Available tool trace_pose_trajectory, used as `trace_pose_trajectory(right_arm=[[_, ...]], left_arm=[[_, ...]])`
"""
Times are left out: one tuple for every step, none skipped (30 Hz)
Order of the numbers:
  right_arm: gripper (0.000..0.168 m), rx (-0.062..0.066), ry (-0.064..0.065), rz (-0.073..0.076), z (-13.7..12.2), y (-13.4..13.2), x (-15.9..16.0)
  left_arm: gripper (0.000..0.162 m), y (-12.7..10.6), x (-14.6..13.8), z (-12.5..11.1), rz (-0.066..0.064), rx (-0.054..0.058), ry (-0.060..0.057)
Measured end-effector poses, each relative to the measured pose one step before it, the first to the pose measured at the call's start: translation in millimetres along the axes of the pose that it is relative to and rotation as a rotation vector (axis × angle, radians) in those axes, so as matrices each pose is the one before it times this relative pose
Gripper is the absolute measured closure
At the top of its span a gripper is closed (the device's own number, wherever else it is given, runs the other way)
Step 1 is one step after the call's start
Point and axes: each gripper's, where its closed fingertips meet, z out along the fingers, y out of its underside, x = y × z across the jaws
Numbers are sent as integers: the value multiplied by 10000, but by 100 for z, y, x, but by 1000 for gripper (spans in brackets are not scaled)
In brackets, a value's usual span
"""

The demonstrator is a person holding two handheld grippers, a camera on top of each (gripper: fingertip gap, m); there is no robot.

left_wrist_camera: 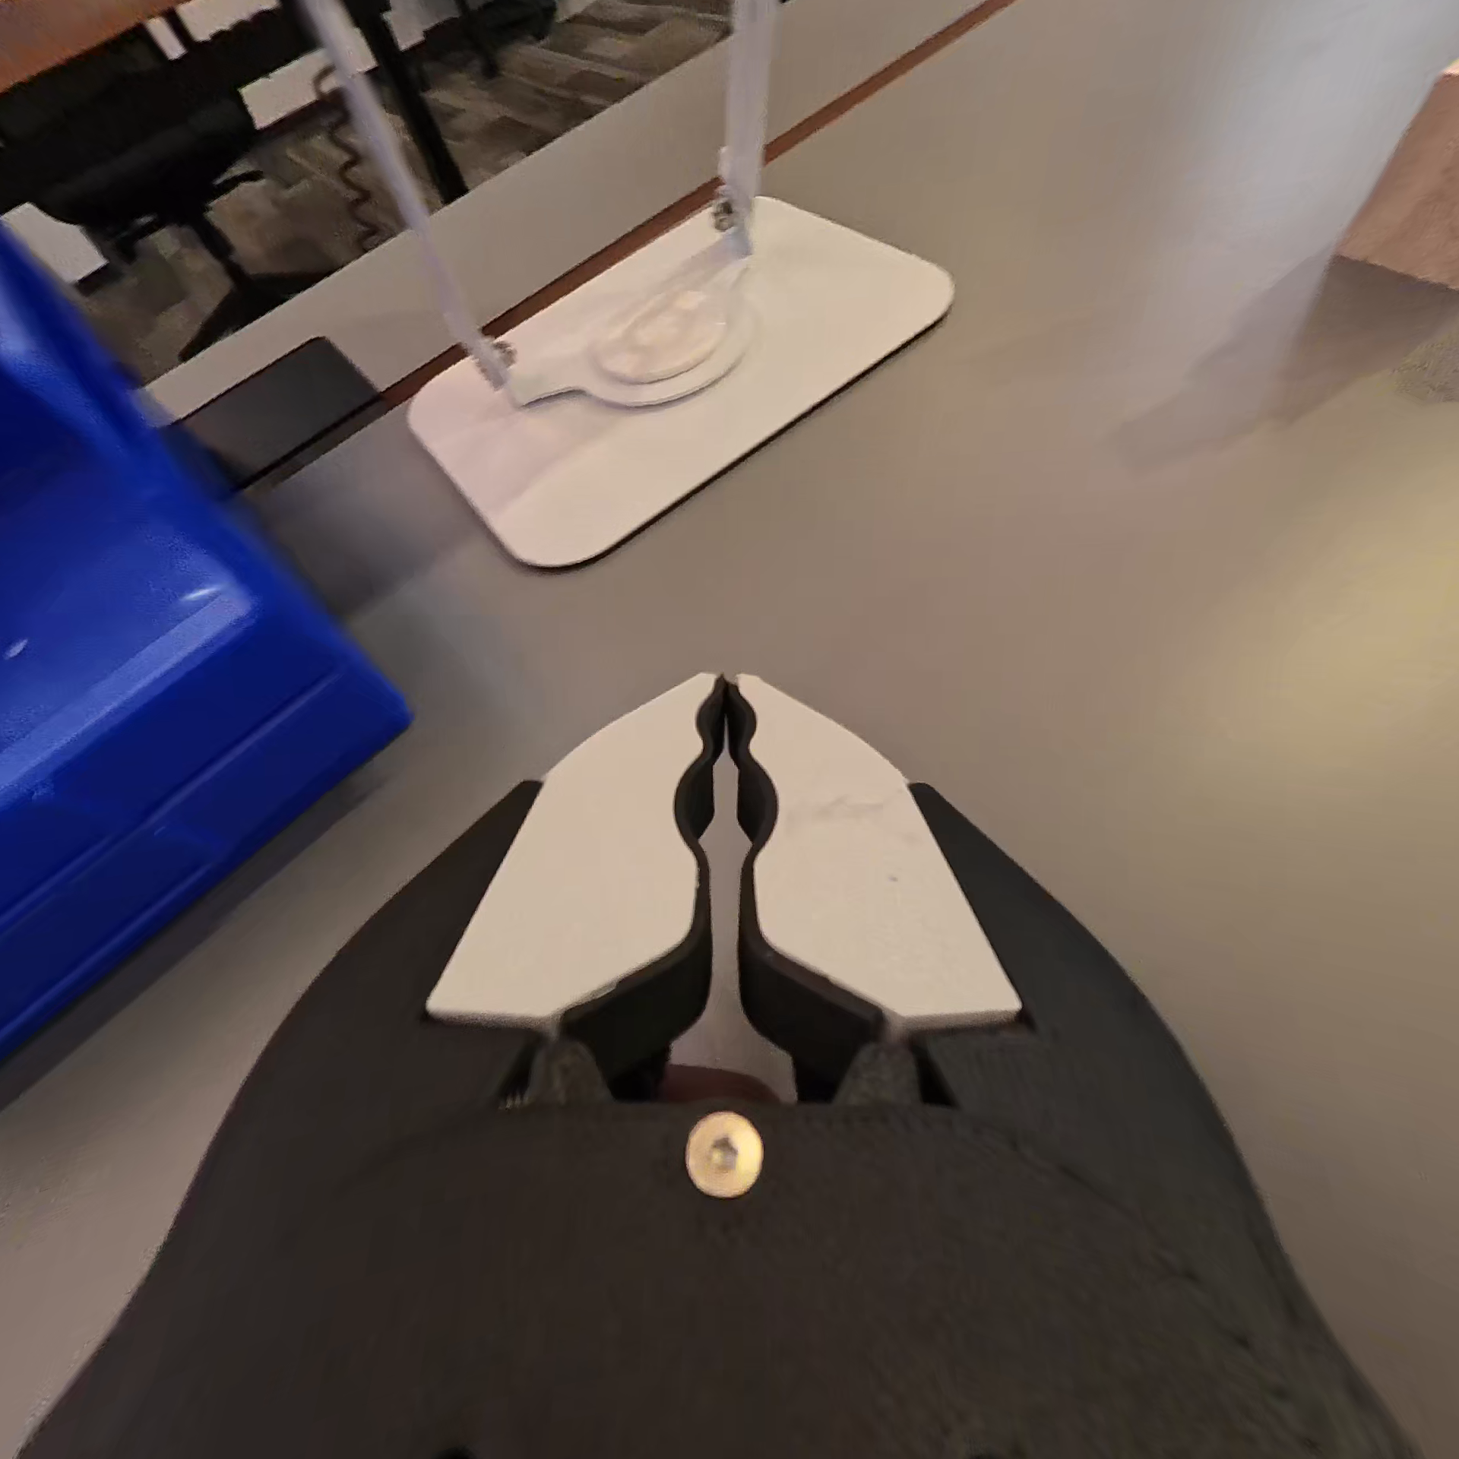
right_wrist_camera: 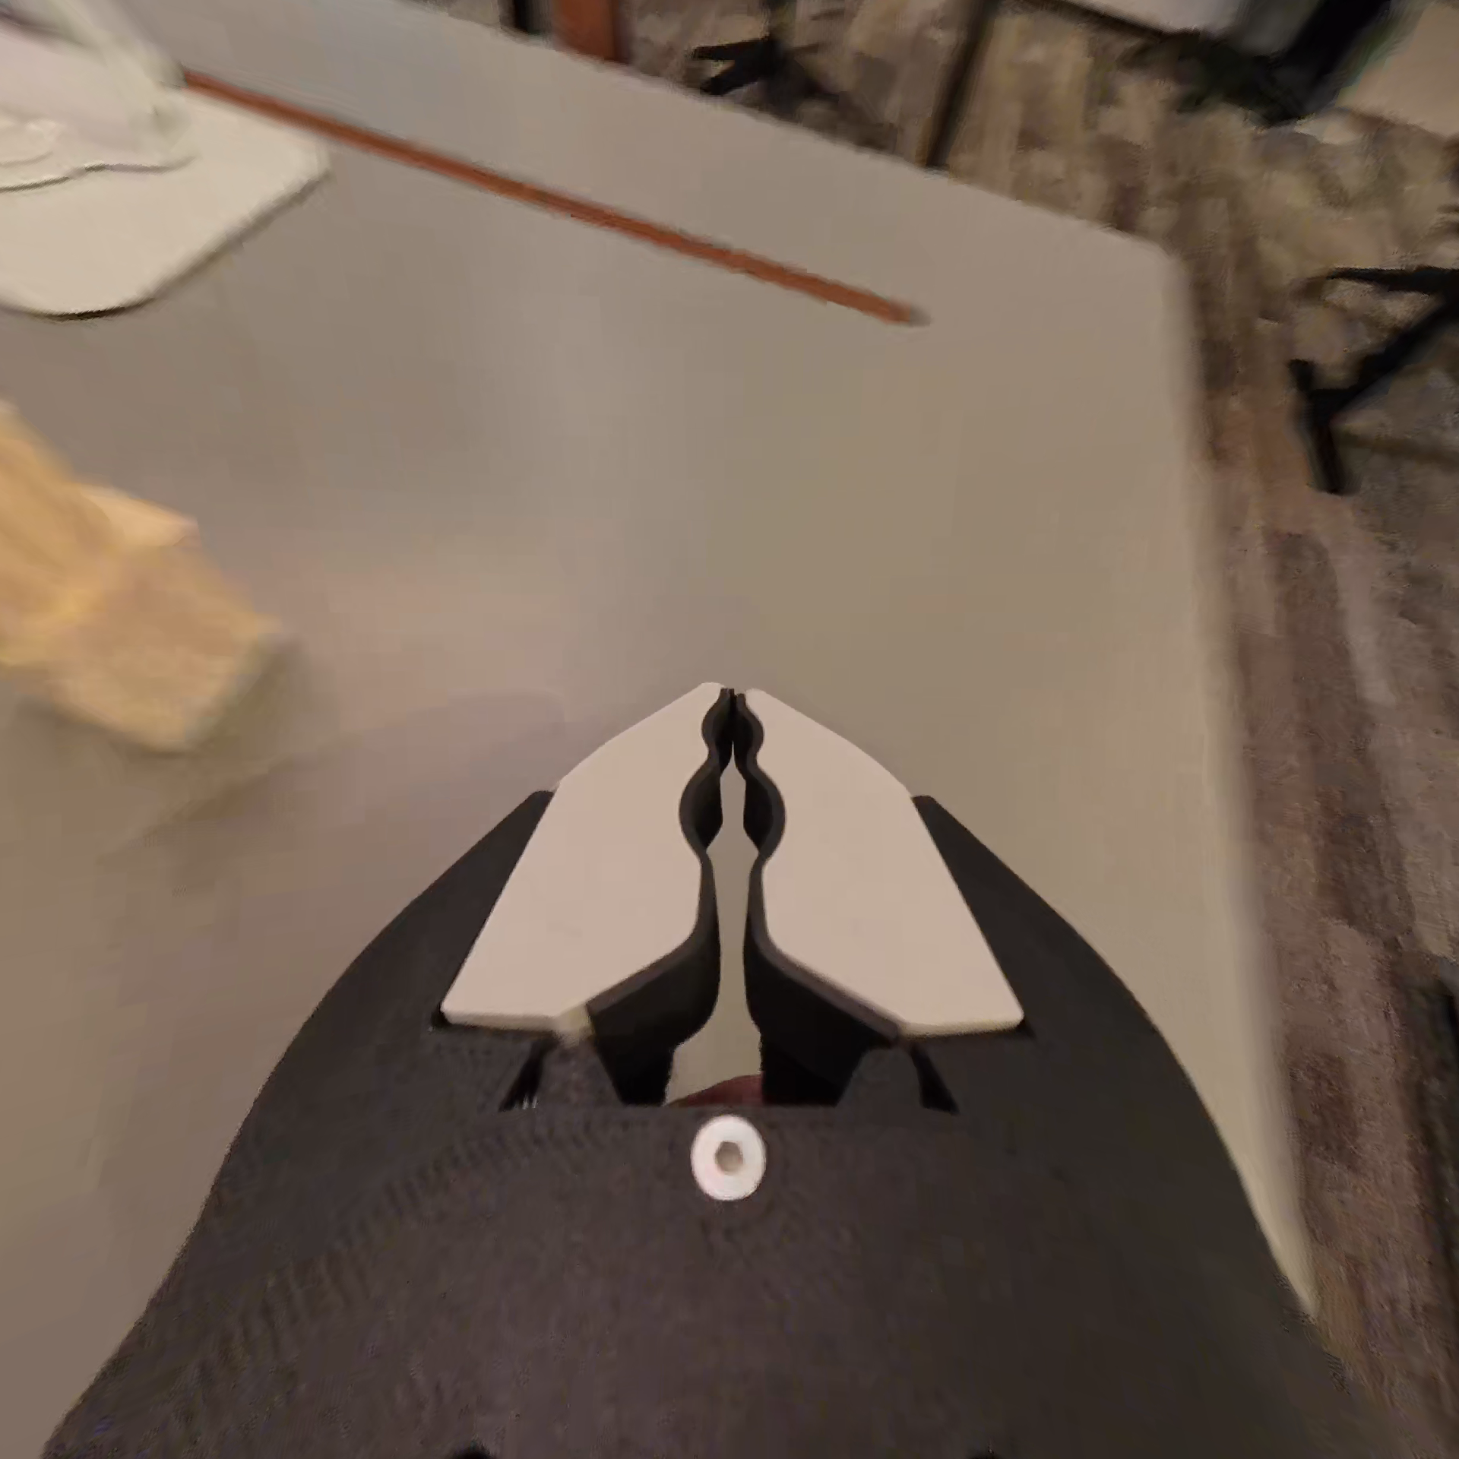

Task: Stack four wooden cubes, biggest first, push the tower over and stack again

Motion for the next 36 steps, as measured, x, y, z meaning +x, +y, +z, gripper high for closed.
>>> trace_pose_trajectory(right_arm=[[168,-423,-855,-956,1979,-735,-5977],[168,-318,-434,-1341,1992,-1412,-5393],[168,33,-376,-931,1212,-2138,-4027],[168,368,-482,-214,495,-2175,-2508],[168,259,-91,-73,164,-1344,-785],[168,16,29,39,56,-364,195],[168,-38,-75,273,-38,224,544],[168,-40,47,146,-231,471,817],[168,-57,176,-27,-403,548,910],[168,-58,150,-49,-417,603,778],[168,-42,35,-8,-266,678,583],[168,-27,-172,149,-35,687,338],[168,16,-373,183,141,555,40],[168,-45,-198,19,240,453,104],[168,-20,60,-107,122,133,245],[168,19,7,-165,63,-130,3],[168,-6,-62,-154,131,-93,-196],[168,57,-108,-101,138,-170,-326],[168,44,-235,3,125,-141,-484],[168,46,-348,131,202,-44,-601],[168,6,-274,113,257,111,-458],[168,-154,-58,-101,265,362,-170],[168,-190,86,-258,153,330,21],[168,70,-36,-118,-58,-87,-68],[168,380,-360,218,-266,-540,-345],[168,420,-464,448,-352,-613,-364],[168,264,-213,348,-434,-385,57],[168,277,-5,190,-625,-363,411],[168,456,-16,264,-861,-611,525],[168,514,-19,375,-993,-702,647],[168,393,150,238,-988,-547,922],[168,241,305,-66,-885,-282,1110],[168,111,316,-211,-704,12,1107],[168,-109,326,-84,-439,424,1098],[168,-208,241,29,-165,619,889],[168,-92,52,32,41,419,412]], left_arm=[[162,316,-888,-573,-3,15,-321],[162,335,-948,-650,-16,10,-324],[162,426,-1074,-797,-69,-29,-329],[162,405,-1359,-1040,-67,78,-467],[162,640,-1621,-1139,-111,4,-509],[162,662,-1581,-1035,-229,28,-320],[162,639,-1666,-958,-262,95,-301],[162,778,-1734,-849,-234,73,-348],[162,978,-1425,-686,-136,-25,-239],[162,840,-1166,-579,-82,-29,-201],[162,468,-1141,-555,-106,57,-313],[162,95,-782,-457,-103,146,-169],[162,134,-343,-195,-81,13,45],[162,205,-173,-3,-52,-33,31],[162,36,-40,10,-22,7,5],[162,-68,195,6,112,38,49],[162,54,252,61,228,-54,11],[162,113,252,102,249,-97,-13],[162,110,222,103,195,-102,6],[162,60,141,72,129,-62,3],[162,-10,88,8,89,8,-13],[162,-86,203,-25,78,61,90],[162,-165,245,-43,60,108,125],[162,-157,228,-30,47,96,113],[162,-25,182,28,62,0,67],[162,82,92,80,77,-72,10],[162,57,99,61,78,-55,8],[162,32,80,40,72,-28,4],[162,0,35,-2,34,0,-3],[162,-21,-23,-24,-2,23,-13],[162,-37,-5,-17,-9,26,0],[162,-2,-12,-2,-12,3,8],[162,6,-19,-1,-8,-2,-12],[162,21,0,14,11,-16,-18],[162,44,38,50,33,-41,8],[162,31,21,42,28,-35,-6]])
